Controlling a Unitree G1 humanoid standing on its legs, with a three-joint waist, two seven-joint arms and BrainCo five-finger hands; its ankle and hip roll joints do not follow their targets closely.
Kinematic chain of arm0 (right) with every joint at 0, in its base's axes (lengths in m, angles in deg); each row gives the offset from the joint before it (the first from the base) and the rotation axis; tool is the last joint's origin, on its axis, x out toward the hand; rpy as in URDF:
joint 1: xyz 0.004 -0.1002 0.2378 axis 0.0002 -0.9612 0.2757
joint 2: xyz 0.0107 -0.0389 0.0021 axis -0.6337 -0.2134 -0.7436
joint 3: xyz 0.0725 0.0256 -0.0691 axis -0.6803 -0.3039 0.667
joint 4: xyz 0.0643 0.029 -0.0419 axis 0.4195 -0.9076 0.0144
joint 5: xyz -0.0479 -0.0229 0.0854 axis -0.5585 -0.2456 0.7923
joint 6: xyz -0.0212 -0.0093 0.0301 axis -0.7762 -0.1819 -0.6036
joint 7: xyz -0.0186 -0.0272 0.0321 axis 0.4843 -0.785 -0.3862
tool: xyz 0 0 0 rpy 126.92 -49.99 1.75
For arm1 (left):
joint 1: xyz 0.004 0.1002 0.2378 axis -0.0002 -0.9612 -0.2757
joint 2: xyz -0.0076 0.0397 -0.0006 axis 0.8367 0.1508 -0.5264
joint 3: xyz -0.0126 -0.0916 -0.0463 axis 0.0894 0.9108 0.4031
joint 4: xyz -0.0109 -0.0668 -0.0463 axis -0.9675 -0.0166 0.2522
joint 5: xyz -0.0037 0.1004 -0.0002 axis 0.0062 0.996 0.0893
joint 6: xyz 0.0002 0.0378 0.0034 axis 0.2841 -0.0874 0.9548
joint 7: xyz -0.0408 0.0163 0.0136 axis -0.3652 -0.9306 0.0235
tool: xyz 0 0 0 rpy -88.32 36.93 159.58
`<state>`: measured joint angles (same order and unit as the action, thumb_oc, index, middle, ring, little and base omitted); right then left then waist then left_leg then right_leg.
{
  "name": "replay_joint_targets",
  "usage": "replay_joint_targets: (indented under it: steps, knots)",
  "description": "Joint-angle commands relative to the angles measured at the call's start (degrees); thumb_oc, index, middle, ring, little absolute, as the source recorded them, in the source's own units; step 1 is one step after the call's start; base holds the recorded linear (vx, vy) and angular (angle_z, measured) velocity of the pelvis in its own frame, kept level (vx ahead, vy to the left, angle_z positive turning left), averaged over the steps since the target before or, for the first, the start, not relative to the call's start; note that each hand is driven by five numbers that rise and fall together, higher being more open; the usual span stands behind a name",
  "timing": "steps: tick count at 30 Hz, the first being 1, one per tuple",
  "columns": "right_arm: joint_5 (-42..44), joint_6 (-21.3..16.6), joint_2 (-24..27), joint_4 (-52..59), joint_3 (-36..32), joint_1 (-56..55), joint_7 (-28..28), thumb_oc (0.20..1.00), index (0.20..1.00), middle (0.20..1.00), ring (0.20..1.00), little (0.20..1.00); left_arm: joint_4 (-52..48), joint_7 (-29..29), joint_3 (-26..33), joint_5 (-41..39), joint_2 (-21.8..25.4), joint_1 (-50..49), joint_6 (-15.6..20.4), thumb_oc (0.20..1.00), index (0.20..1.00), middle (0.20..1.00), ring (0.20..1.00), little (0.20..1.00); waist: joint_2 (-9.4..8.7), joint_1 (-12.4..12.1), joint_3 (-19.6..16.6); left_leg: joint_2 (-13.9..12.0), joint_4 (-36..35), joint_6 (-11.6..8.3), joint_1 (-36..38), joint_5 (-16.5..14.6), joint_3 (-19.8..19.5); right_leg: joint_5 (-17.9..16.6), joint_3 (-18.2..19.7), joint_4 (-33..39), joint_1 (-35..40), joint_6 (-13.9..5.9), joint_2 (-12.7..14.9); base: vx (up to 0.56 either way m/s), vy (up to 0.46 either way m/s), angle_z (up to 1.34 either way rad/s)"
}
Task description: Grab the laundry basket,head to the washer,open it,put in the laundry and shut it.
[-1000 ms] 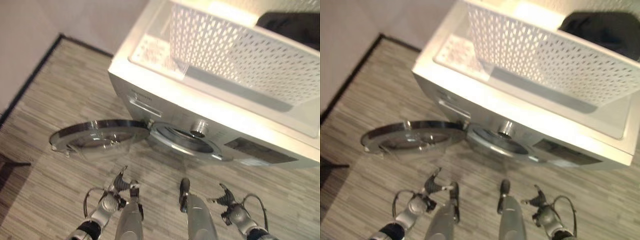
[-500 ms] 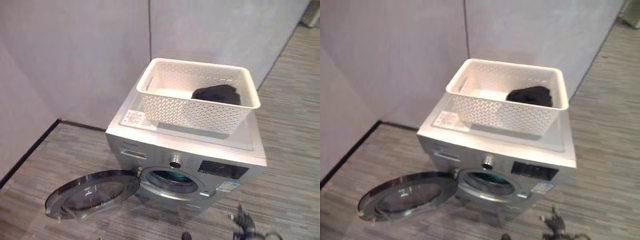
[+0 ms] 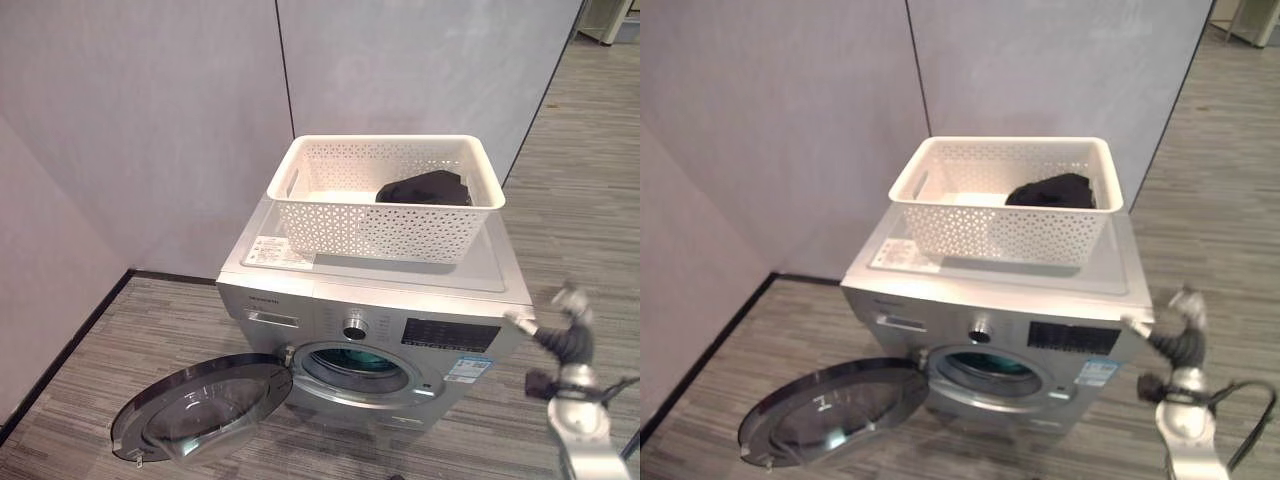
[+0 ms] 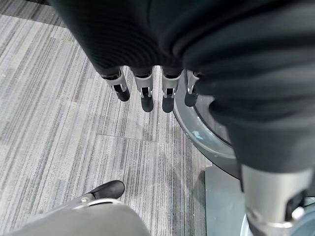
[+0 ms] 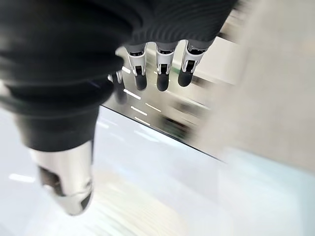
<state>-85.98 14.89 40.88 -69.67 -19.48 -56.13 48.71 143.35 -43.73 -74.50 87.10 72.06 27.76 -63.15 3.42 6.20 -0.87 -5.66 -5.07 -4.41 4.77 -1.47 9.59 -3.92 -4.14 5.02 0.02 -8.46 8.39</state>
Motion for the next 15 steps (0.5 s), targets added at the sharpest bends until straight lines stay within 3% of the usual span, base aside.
replay_joint_targets:
  steps: [1,2,7,11,13,14,15]
  knots:
    - [-8.3,-2.9,1.0,2.3,-4.5,6.8,-5.7,1.0,1.0,1.0,1.0,1.0,1.9,1.0,-0.5,3.5,3.1,3.3,0.6,1.0,1.0,1.0,1.0,1.0,-4.48,-3.5,2.1,3.1,7.2,5.27,-4.0,-4.7,-2.6,4.8,2.9,-9.1,-0.2,-1.78,1.8,0.03,0.11,-0.1]
    - [-8.5,-2.8,1.0,2.5,-4.5,6.8,-5.8,1.0,1.0,1.0,1.0,1.0,1.8,1.0,-0.6,3.5,3.1,3.4,0.6,1.0,1.0,1.0,1.0,1.0,-4.47,-3.5,2.1,3.2,7.2,5.33,-4.0,-4.7,-2.6,4.9,3.0,-9.4,-0.3,-1.83,1.9,0.05,0.164,-0.05]
    - [-17.9,1.6,10.3,2.8,-6.8,13.3,-8.6,1.0,1.0,1.0,1.0,1.0,1.5,0.1,-3.7,8.2,4.7,3.2,0.9,1.0,1.0,1.0,1.0,1.0,-5.08,-5.8,2.1,6.2,4.1,7.48,-0.9,-4.2,-5.0,4.5,2.0,-20.5,-3.4,-2.39,3.9,0.08,0.194,0.07]
    - [-13.4,3.8,20.5,-6.7,-7.0,15.8,-6.3,1.0,1.0,1.0,1.0,1.0,2.0,-1.0,-6.2,9.3,6.8,3.7,1.0,1.0,1.0,1.0,1.0,1.0,-5.92,-6.1,2.8,7.2,2.9,8.26,0.2,-3.8,-9.9,3.8,5.2,-28.0,-6.0,-1.36,2.1,0.07,0.081,0.66]
    - [-9.5,3.9,26.9,-13.8,-3.1,20.7,-3.0,1.0,1.0,1.0,1.0,1.0,2.7,-1.8,-7.0,9.0,7.4,4.5,0.9,1.0,1.0,1.0,1.0,1.0,-5.65,-6.1,3.1,7.1,1.9,8.0,0.7,-3.8,-10.7,3.9,6.4,-25.9,-7.9,-1.3,1.7,0.07,-0.04,0.47]
    - [-5.8,3.5,33.0,-20.1,0.5,25.5,0.9,1.0,1.0,1.0,1.0,1.0,3.3,-2.3,-8.2,8.5,8.3,4.6,1.3,1.0,1.0,1.0,1.0,1.0,-5.9,-6.3,3.4,6.7,1.8,7.46,0.7,-4.0,-11.3,3.3,6.9,-20.6,-9.9,-1.93,2.5,0.16,-0.127,-0.17]
    - [-1.8,3.0,39.0,-28.2,6.5,31.6,5.4,1.0,1.0,1.0,1.0,1.0,3.5,-2.8,-8.3,7.7,8.7,4.9,1.6,1.0,1.0,1.0,1.0,1.0,-6.22,-5.7,3.7,6.7,1.8,6.83,1.3,-5.0,-12.3,0.2,8.3,-13.2,-11.2,-3.06,3.3,0.18,-0.135,0.02]
